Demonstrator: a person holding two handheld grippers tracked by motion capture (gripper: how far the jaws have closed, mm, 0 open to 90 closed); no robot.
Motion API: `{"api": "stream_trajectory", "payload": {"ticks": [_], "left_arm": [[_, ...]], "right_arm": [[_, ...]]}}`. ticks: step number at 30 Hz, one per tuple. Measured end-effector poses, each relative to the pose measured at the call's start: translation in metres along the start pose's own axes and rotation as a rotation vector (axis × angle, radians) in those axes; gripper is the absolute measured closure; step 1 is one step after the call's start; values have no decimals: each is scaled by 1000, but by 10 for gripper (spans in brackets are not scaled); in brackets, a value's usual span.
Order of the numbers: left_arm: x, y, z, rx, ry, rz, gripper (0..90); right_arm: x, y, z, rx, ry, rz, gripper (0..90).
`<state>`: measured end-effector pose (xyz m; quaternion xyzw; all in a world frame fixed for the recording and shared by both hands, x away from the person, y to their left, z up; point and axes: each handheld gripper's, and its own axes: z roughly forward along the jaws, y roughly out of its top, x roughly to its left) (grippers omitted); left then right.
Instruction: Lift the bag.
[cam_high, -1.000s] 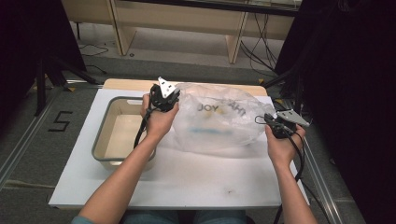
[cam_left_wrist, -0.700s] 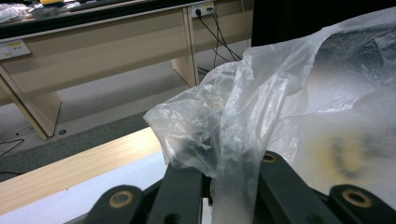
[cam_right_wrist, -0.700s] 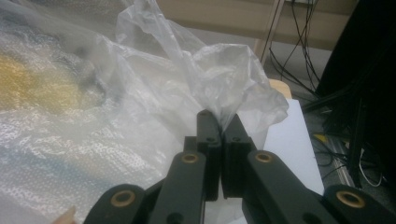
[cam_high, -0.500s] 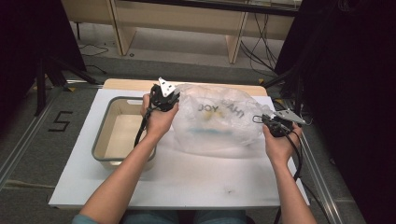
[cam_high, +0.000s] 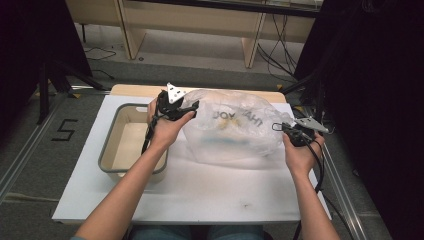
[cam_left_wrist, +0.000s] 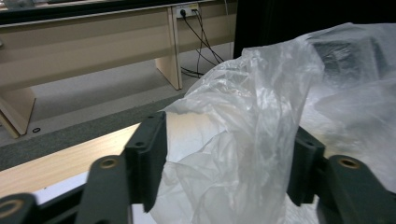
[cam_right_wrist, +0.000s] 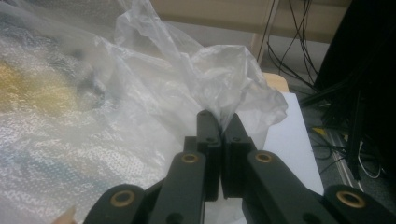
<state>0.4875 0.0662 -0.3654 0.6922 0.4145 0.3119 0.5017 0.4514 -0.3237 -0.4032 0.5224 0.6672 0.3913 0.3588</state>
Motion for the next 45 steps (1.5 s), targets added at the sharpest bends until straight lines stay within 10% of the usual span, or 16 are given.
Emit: {"api": "stream_trajectory", "payload": {"ticks": [19, 30, 45], "left_arm": [[5, 4, -39, -20, 26, 22, 257], [3, -2, -11, 5, 127, 21, 371], [7, -7, 2, 38, 150, -1, 346]], "right_arm": [[1, 7, 0, -21, 0, 29, 753], [-1, 11, -5, -108, 1, 37, 488], [-12, 16, -29, -194, 36, 41, 317]]}}
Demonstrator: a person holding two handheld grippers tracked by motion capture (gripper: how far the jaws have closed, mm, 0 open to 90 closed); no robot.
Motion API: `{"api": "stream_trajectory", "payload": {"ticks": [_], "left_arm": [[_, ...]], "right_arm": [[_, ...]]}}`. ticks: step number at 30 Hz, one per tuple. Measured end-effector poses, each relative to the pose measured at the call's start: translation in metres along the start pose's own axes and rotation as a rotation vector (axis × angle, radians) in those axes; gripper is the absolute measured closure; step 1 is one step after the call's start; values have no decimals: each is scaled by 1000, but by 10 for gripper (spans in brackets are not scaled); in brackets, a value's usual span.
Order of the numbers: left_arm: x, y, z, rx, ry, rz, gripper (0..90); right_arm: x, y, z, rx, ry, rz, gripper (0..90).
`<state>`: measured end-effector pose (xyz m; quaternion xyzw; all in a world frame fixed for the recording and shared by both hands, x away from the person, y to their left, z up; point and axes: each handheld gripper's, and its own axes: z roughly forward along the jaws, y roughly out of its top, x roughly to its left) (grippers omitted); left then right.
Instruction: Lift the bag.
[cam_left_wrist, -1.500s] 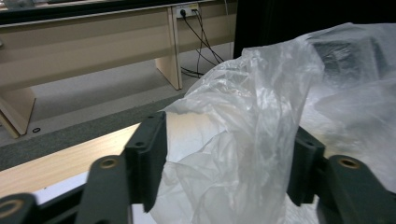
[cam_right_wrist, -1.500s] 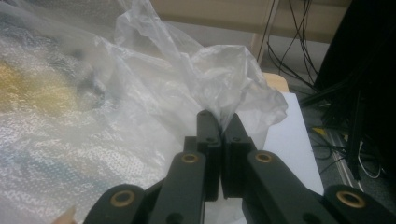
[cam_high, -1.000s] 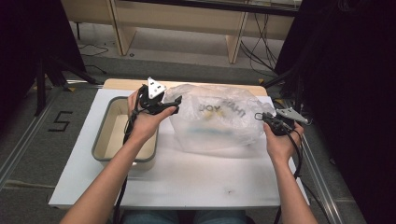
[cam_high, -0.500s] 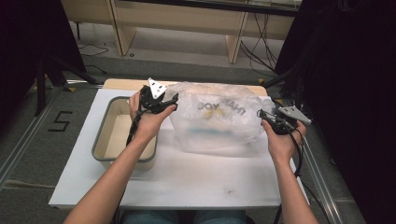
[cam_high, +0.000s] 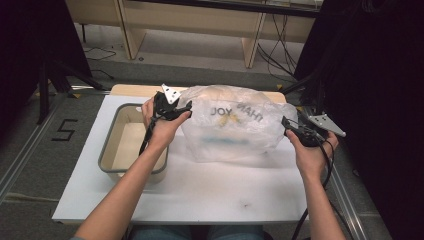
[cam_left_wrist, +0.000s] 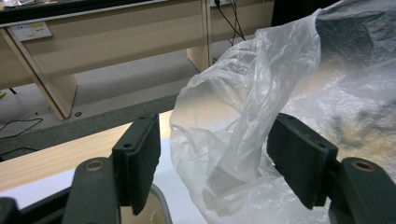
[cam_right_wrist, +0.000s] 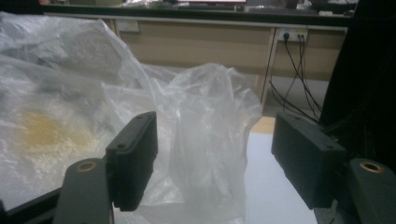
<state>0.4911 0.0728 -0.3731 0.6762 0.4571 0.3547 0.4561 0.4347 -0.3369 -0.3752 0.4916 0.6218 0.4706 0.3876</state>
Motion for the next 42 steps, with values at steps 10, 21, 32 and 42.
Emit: {"api": "stream_trajectory", "payload": {"ticks": [10, 21, 32, 42], "left_arm": [[-2, 0, 1, 0, -10, -1, 335], [-5, -2, 7, 16, -5, 0, 338], [-5, -1, 9, 14, -5, -3, 337], [-3, 0, 9, 10, -1, -9, 336]], "right_arm": [[2, -1, -22, -2, 47, -21, 295], [2, 8, -42, -86, 91, -24, 297], [9, 3, -47, -52, 141, -48, 291], [9, -9, -54, -10, 167, -80, 292]]}}
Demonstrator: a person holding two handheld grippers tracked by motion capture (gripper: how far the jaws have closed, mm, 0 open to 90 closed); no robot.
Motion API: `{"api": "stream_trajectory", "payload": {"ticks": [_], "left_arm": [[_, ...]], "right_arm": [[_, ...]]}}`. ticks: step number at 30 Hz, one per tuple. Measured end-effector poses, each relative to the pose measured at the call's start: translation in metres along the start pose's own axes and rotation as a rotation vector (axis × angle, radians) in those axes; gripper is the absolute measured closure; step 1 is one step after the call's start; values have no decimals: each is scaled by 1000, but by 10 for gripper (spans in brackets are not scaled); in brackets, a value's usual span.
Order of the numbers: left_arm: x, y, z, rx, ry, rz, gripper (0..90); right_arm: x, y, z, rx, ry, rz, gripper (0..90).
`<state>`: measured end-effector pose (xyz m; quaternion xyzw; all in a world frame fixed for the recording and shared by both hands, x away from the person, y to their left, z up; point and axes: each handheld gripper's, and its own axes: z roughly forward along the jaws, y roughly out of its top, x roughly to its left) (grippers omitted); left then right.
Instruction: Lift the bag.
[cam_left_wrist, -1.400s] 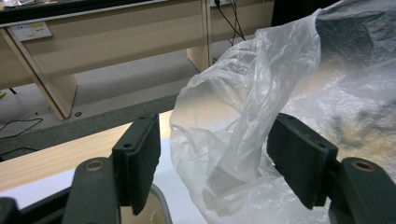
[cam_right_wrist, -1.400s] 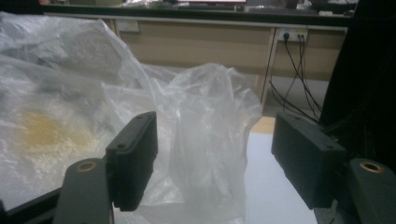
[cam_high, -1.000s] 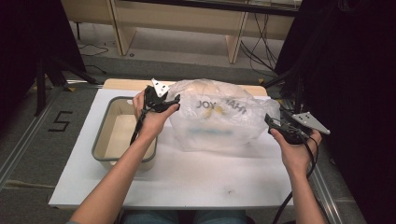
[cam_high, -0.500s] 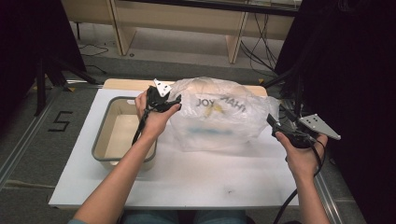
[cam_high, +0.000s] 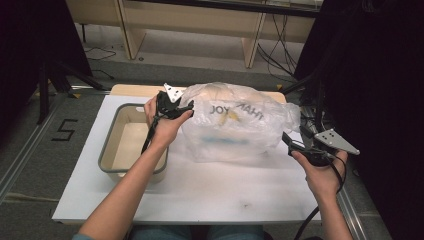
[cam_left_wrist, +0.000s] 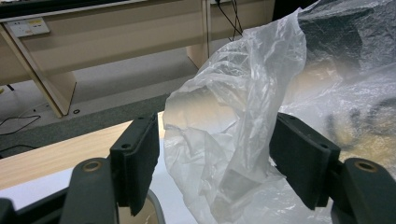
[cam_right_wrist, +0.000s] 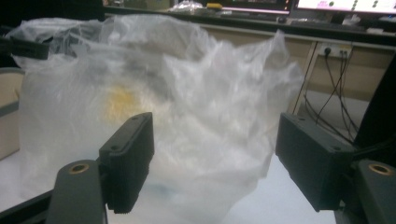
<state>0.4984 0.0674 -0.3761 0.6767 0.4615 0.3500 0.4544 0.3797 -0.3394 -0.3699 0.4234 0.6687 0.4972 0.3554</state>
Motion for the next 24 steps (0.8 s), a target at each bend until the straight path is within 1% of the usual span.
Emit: {"api": "stream_trajectory", "payload": {"ticks": [4, 8, 12, 15, 20, 24], "left_arm": [[0, 0, -1, 3, -8, 0, 333], [1, 0, -2, 9, -16, -7, 325], [2, 1, -4, 12, -26, -13, 313], [1, 2, -8, -3, -33, -17, 303], [2, 4, -13, -16, -44, -4, 288], [3, 4, -16, -14, -48, 2, 279]], "right_arm": [[-1, -10, 2, 39, 1, 2, 294], [-1, -14, 4, 56, 0, 5, 295], [0, -15, 5, 58, 4, 6, 297], [2, -15, 6, 61, 8, 8, 298], [1, -17, 8, 62, 6, 18, 300], [0, -18, 9, 63, 3, 17, 301]]}}
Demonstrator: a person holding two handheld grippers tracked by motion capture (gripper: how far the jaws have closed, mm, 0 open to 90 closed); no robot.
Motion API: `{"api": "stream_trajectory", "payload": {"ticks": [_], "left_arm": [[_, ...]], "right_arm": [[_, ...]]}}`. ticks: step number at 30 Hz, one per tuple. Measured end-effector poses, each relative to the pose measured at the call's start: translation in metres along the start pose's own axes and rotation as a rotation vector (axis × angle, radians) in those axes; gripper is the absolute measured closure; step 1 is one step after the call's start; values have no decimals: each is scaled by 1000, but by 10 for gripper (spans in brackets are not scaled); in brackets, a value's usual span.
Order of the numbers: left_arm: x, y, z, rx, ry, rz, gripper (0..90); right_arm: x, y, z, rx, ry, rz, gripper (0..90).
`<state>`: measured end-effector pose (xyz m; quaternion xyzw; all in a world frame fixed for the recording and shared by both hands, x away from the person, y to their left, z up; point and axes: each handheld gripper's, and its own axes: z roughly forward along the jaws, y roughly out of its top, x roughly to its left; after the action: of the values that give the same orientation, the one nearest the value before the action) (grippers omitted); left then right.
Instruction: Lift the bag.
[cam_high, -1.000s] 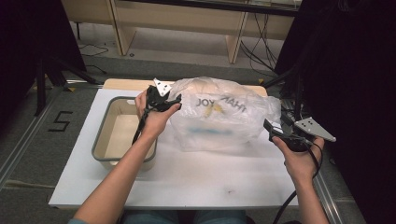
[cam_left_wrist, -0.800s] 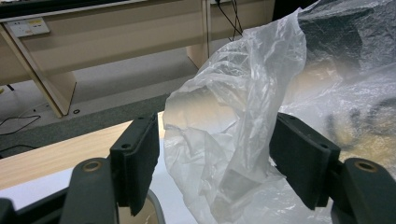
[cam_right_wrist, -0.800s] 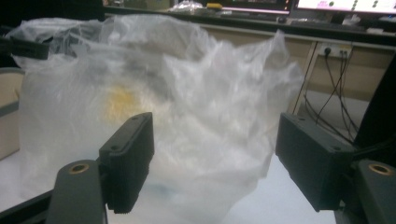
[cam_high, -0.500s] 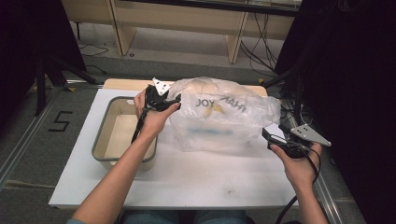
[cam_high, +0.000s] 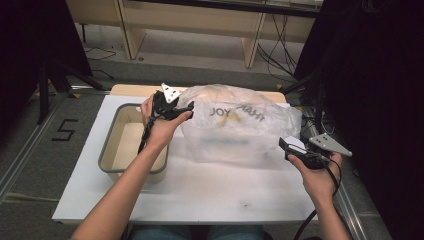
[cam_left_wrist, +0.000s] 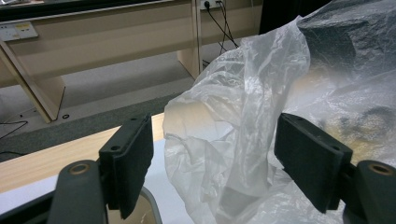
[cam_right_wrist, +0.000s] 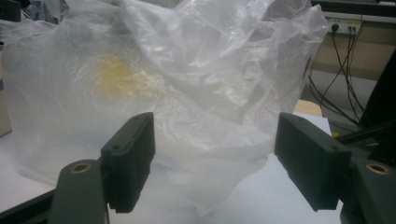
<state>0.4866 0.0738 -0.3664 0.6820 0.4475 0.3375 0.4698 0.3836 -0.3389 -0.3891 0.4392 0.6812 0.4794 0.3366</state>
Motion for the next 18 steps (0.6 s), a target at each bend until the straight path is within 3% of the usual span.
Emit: {"api": "stream_trajectory", "payload": {"ticks": [18], "left_arm": [[0, 2, -34, -24, -58, -10, 250]], "right_arm": [[5, 3, 10, 11, 2, 5, 320]]}}
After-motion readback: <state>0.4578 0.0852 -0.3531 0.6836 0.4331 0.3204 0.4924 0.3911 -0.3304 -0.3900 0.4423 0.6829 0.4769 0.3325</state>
